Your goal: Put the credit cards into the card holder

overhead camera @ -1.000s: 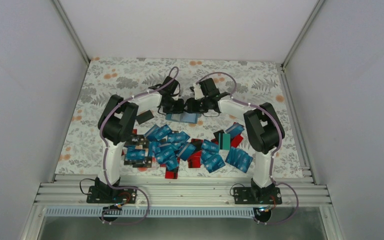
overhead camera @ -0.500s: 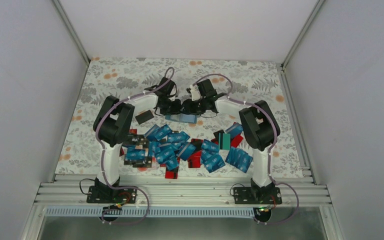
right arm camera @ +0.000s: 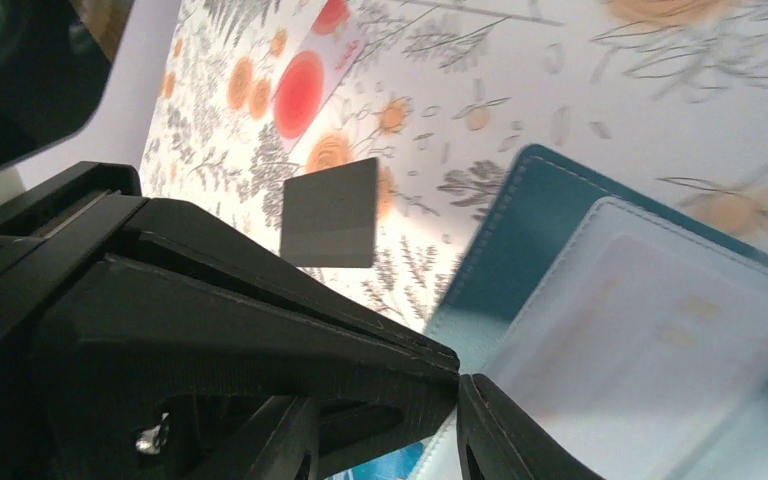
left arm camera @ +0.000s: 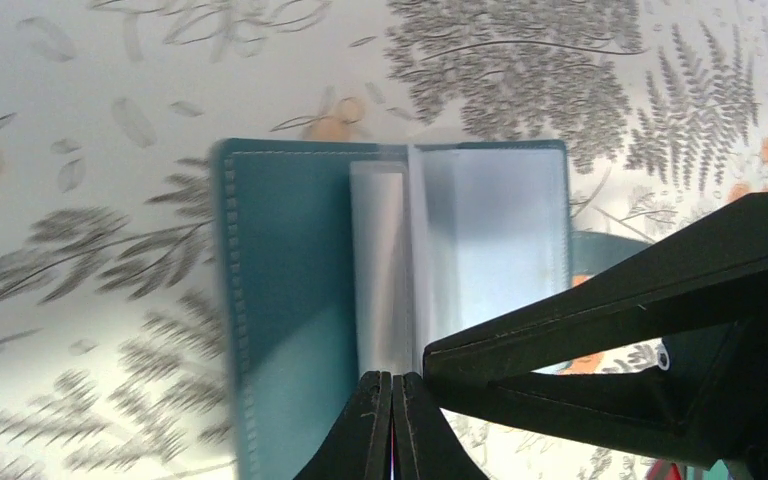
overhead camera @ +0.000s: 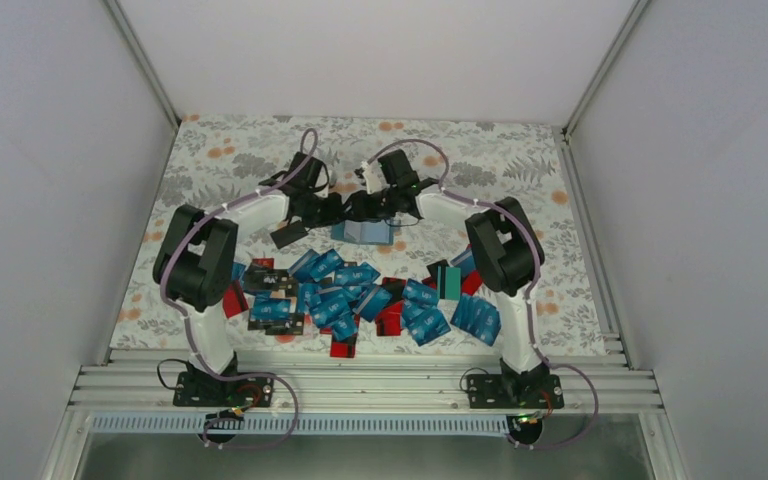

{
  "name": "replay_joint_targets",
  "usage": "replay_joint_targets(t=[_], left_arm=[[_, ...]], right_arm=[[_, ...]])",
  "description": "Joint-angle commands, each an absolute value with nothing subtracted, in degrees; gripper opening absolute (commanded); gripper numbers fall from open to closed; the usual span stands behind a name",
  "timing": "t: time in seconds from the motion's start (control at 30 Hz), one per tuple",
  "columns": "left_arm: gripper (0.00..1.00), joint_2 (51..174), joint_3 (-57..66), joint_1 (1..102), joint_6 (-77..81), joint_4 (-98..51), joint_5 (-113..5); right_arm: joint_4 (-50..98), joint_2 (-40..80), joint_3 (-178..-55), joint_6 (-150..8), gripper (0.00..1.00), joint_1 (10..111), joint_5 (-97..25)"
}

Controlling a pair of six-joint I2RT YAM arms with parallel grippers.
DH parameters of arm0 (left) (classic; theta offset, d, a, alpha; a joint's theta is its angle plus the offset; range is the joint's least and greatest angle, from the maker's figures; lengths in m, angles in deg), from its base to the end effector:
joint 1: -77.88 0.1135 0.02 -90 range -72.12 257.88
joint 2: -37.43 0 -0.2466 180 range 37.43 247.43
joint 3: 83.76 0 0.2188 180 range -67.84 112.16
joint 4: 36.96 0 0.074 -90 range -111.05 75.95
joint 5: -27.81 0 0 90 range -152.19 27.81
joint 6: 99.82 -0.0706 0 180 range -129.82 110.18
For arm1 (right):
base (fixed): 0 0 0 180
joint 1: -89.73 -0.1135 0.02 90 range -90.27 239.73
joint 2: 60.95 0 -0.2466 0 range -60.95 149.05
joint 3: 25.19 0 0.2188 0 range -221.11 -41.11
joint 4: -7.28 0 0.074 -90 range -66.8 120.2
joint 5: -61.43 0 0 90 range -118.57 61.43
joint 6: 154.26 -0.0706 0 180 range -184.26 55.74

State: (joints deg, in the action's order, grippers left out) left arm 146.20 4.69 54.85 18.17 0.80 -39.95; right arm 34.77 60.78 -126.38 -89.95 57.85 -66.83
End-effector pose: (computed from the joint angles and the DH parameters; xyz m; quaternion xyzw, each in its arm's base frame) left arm 0.3376 -0.1726 0.1527 0.0122 0.9448 -0.2835 0.1636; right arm 0.3515 0.2701 0.1502 -0.1648 0.8745 0.4311 0.1492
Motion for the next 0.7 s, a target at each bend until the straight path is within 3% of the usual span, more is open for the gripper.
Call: replay_joint_targets(t=[0.0, 0.33, 0.67], left_arm=[[0.02, 140.0, 0.0, 56.72, 18.96, 0.01, -41.93], [0.02, 130.19, -5.75, 57.85, 19.09, 2.72, -50.36], [0.05, 121.92, -8.46, 57.03, 17.93, 7.24, -54.15]], right_arm=[[36.74, 65.05, -130.88, -89.17, 0.36, 56.85, -66.61], [41.7, 70.98, -139.36, -87.26, 0.37, 56.81, -67.58], [47.58, 66.24, -142.52, -83.58, 0.46, 56.83, -64.82]])
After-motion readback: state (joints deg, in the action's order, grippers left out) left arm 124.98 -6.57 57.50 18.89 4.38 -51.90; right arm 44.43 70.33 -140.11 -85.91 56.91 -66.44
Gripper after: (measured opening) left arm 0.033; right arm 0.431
